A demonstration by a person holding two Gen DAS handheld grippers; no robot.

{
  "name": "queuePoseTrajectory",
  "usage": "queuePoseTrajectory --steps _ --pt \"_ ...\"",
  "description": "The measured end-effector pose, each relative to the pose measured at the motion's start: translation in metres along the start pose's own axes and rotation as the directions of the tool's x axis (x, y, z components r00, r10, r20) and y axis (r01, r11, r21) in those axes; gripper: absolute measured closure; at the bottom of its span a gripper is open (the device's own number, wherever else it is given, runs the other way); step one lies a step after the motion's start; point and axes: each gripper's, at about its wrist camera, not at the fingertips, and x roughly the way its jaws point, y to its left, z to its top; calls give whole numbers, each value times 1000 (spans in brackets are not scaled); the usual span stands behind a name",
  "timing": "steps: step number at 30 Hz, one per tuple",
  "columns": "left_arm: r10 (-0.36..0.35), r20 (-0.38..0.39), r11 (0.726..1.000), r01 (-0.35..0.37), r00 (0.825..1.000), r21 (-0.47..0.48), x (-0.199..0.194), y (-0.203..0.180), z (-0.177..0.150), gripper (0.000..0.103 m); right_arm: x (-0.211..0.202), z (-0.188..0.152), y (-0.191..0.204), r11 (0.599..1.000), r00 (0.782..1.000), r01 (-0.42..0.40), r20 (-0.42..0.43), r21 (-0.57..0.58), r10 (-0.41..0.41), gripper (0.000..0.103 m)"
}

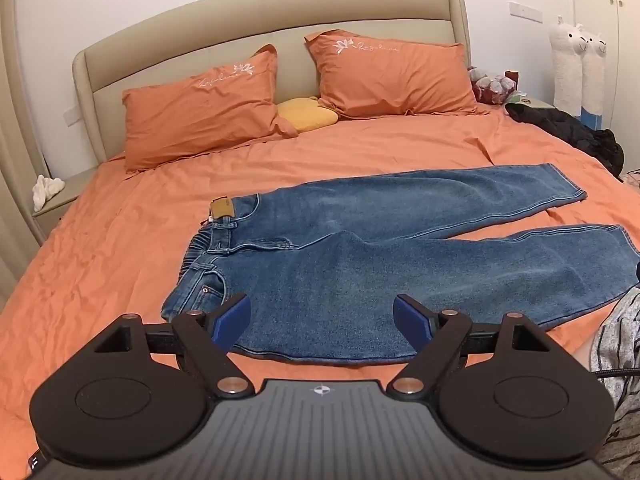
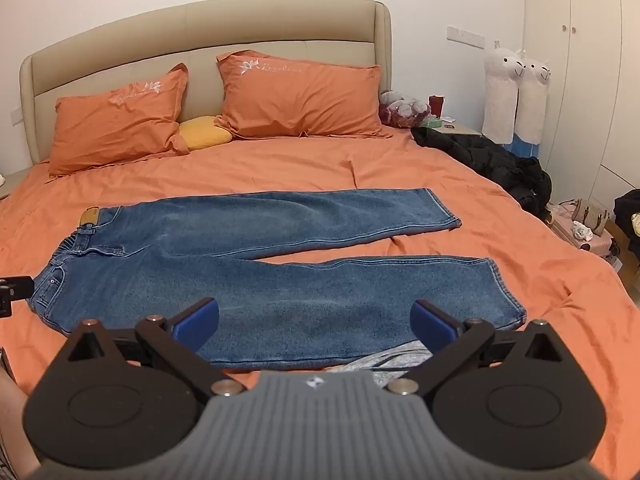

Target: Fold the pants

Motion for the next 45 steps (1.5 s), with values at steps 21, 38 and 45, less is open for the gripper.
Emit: queuePoseTrajectory --steps 21,38,45 --pt "-9 -6 1000 9 1000 -8 -2 -1 1 8 -6 -2 5 1000 1000 2 -10 -3 -2 5" --pt "-10 -6 1000 10 1000 -3 -2 -4 1 8 -2 -3 0 1000 1000 9 -23 9 -9 5" --pt "-9 -5 1000 9 1000 0 -2 -6 1 8 -1 -4 -5 1000 1000 14 -23 14 -13 5"
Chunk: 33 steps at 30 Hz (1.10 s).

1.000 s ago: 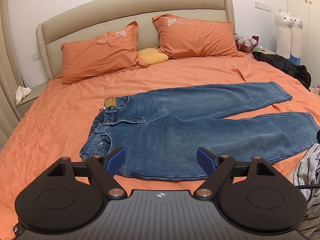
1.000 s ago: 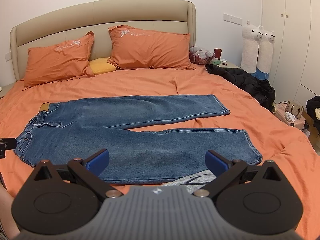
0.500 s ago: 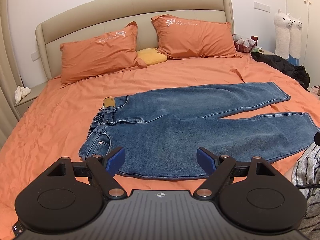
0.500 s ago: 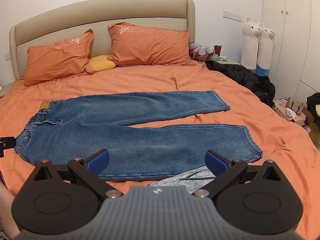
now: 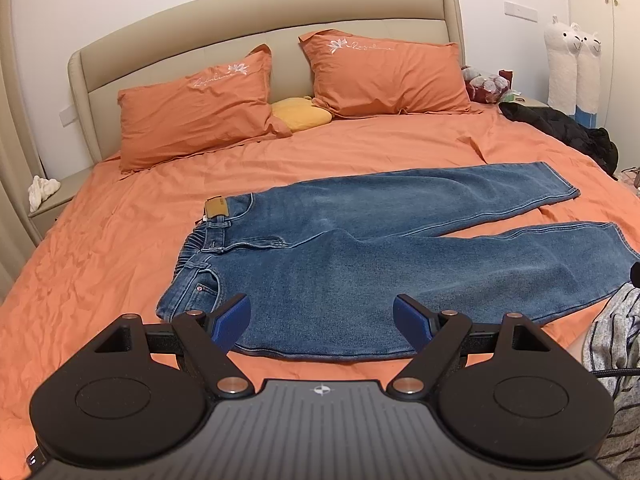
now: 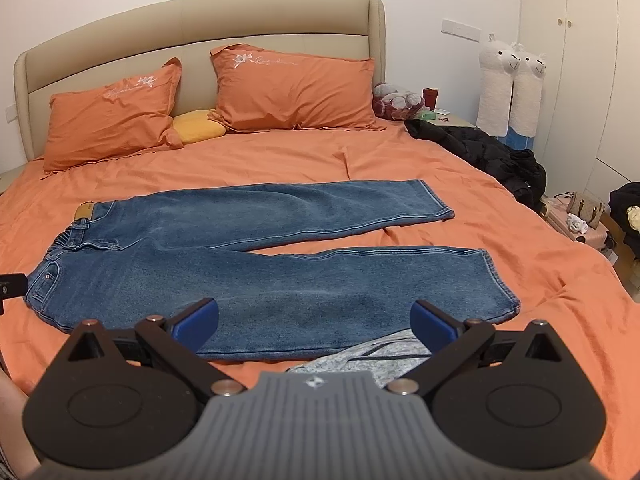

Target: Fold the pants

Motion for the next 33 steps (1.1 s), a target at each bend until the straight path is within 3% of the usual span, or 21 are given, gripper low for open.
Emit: queuePoseTrajectory --steps 33 --pt "12 -8 1000 -12 1000 17 2 -4 2 8 4 1 0 1000 1000 5 -14 -16 -5 5"
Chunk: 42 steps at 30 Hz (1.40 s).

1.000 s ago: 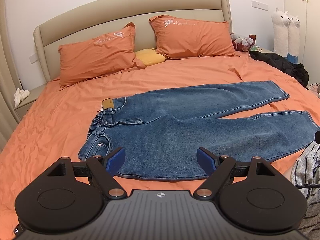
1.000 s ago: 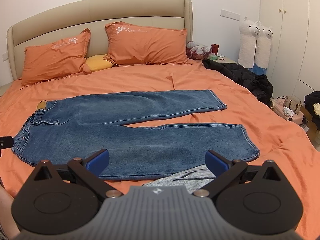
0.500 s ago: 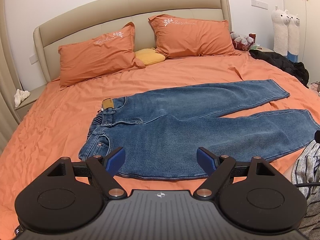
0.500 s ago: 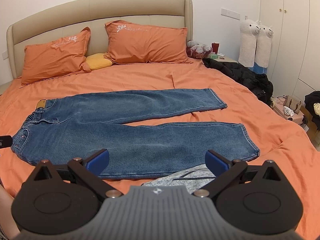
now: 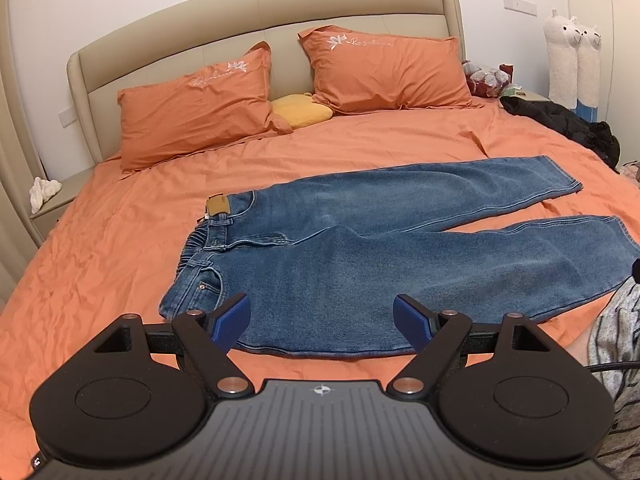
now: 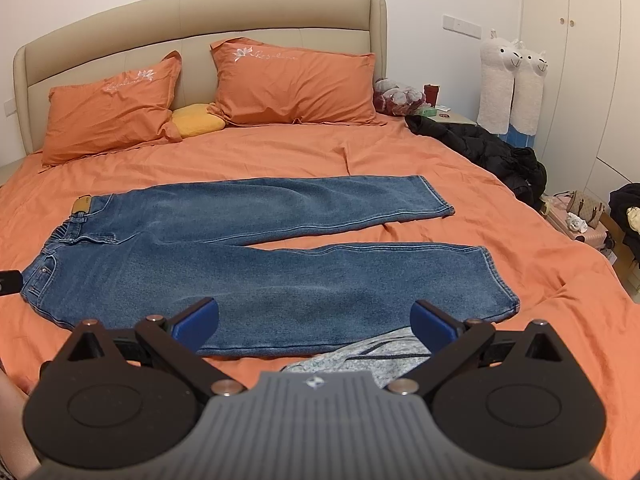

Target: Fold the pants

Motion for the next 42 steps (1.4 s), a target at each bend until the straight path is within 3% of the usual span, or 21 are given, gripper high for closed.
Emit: queuePoseTrajectory --steps 4,9,15,17,19,22,24,29,33,35,38,40,42 --pt "30 9 997 -31 999 74 5 4 2 10 6 3 -7 1000 1000 -2 18 -24 3 5" --pt "40 19 983 -43 999 180 14 22 9 22 22 18 -27 997 999 -31 23 -77 33 5" --pt "-1 -19 933 7 1000 360 42 49 26 28 52 47 -58 990 1000 -27 -2 -142 27 7" --pt "-24 -46 888 42 999 458 54 57 28 28 60 55 -70 989 1000 -20 3 -147 21 7" --pt "-52 -62 819 78 997 569 67 61 23 28 71 63 -79 984 1000 -22 11 -174 24 7" --pt "-43 -105 693 106 994 713 92 61 9 27 89 70 -91 969 1000 -20 16 -245 25 11" --pt "-19 -132 604 117 991 788 113 60 -3 27 105 74 -98 955 1000 -9 -8 -296 7 24" --pt "30 -238 433 202 971 879 171 56 -37 26 153 79 -129 951 995 -13 -95 -308 -18 50" --pt "38 -308 310 281 951 908 208 47 -61 24 186 69 -148 948 985 -49 -171 -314 -5 60" --pt "51 -338 266 314 940 911 222 42 -74 23 200 60 -153 932 981 -44 -194 -361 -29 62" --pt "75 -369 234 343 926 910 242 36 -90 23 217 44 -167 917 962 -72 -271 -392 -41 62" --pt "84 -350 210 327 933 922 249 32 -97 20 224 33 -177 904 945 -104 -325 -414 -40 62" --pt "103 -336 210 310 936 927 252 29 -98 16 231 21 -184 885 921 -142 -386 -443 -45 63"
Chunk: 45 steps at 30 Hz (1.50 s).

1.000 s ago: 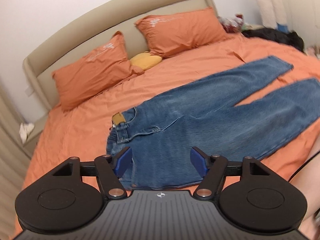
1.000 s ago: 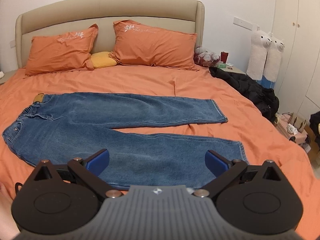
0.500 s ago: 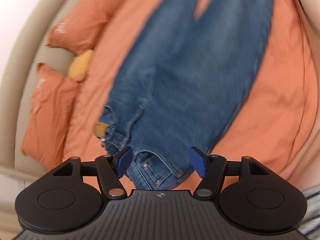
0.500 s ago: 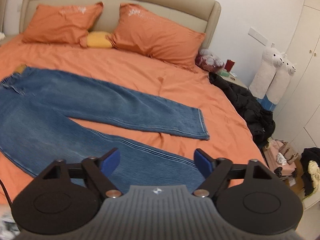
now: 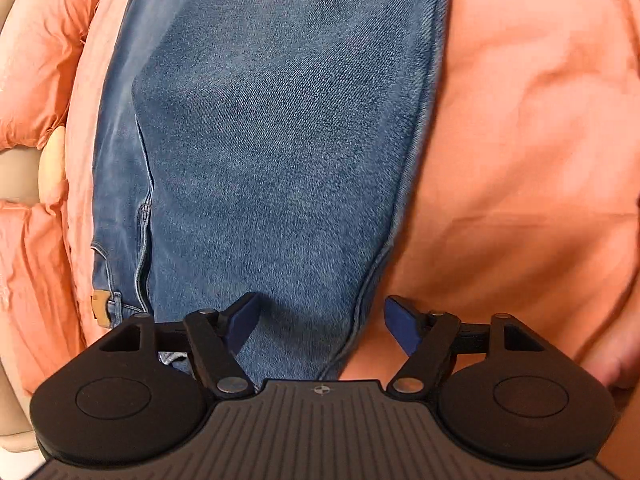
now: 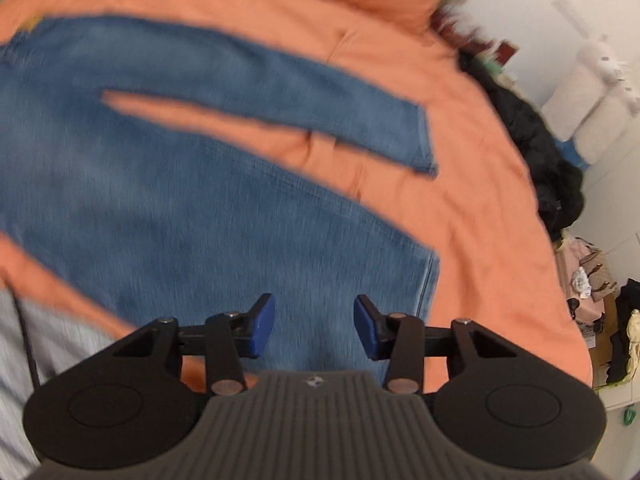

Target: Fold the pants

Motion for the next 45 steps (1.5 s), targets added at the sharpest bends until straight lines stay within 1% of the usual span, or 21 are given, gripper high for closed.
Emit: queuePoseTrajectory --steps 1,2,3,4,6,9,13,15,16,17,18,19,22,25,28,30,32,35,38,40,45 --pt "1 -8 1000 -1 1000 -16 0 1 1 16 6 -5 1 1000 1000 -12 -25 -22 11 62" --pt "-2 -10 999 2 1000 -35 0 3 1 22 11 -9 2 999 999 -24 -45 -42 22 62" --pt "-3 -7 998 3 1000 -59 -2 6 0 37 16 -13 5 997 998 -34 -59 -63 30 62" --pt "1 -7 996 -2 1000 -87 -4 8 0 43 21 -16 7 995 997 -47 -70 -87 41 62" --pt "12 -2 991 -12 1000 -130 -8 11 1 67 30 -22 13 988 994 -65 -94 -142 52 60" --pt "47 7 983 -44 999 -181 -16 11 3 84 41 -32 27 966 993 -65 -115 -249 37 59" --pt "112 21 953 -101 993 -285 -29 20 2 88 44 -37 37 948 998 -21 -62 -316 1 59" --pt "136 21 935 -121 991 -334 -40 30 5 89 48 -36 40 944 999 -4 -42 -331 -11 64" --pt "148 20 928 -131 989 -349 -44 34 6 89 49 -37 42 942 999 -1 -37 -336 -13 68" --pt "162 20 920 -143 987 -364 -47 36 10 89 50 -36 43 941 999 5 -33 -339 -17 79" --pt "175 20 912 -154 984 -380 -51 40 10 89 46 -36 45 939 999 24 -22 -342 -33 82" --pt "187 22 903 -163 982 -399 -56 40 10 89 41 -36 46 939 999 50 -2 -341 -54 90" --pt "218 27 872 -182 976 -455 -70 44 11 90 14 -32 40 949 989 139 88 -284 -119 99" --pt "250 30 835 -200 968 -513 -86 54 7 91 -27 -14 26 962 965 211 195 -172 -177 102" --pt "281 34 794 -213 959 -569 -107 75 1 91 -72 14 13 954 920 285 304 -89 -247 102" --pt "309 38 770 -226 950 -596 -120 98 -5 91 -97 36 4 948 895 316 345 -46 -282 103" --pt "319 49 757 -223 947 -615 -131 123 -9 91 -108 62 -8 946 886 324 354 -8 -300 103" --pt "327 44 776 -242 944 -583 -132 150 -1 90 -96 100 -20 936 887 353 322 -6 -332 103" --pt "306 16 812 -252 952 -526 -110 173 15 90 -62 136 -22 917 884 397 283 -37 -371 103" --pt "313 10 827 -267 950 -494 -93 185 24 90 -35 156 -26 903 879 426 260 -51 -400 103" --pt "346 -3 832 -308 938 -462 -45 226 49 90 30 207 -42 890 882 450 195 -78 -429 103"
